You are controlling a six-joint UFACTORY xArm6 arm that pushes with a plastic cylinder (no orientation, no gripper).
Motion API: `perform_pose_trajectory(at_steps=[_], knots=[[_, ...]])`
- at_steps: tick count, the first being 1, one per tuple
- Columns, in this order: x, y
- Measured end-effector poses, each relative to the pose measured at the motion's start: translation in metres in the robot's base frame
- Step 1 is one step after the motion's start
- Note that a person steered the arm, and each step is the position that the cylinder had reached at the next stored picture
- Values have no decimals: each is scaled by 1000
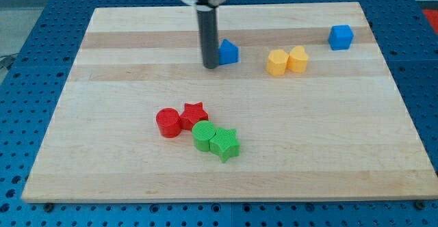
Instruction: Place the blue triangle to the top of the yellow hexagon
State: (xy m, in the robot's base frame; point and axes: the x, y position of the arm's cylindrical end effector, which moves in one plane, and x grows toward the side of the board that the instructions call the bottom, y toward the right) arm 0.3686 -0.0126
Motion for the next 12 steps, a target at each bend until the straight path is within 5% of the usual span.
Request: perform_pose_trajectory(at_steps=[2, 5, 7, 12], knots=[[0, 57], [9, -48], [-36, 0], [-28, 69]])
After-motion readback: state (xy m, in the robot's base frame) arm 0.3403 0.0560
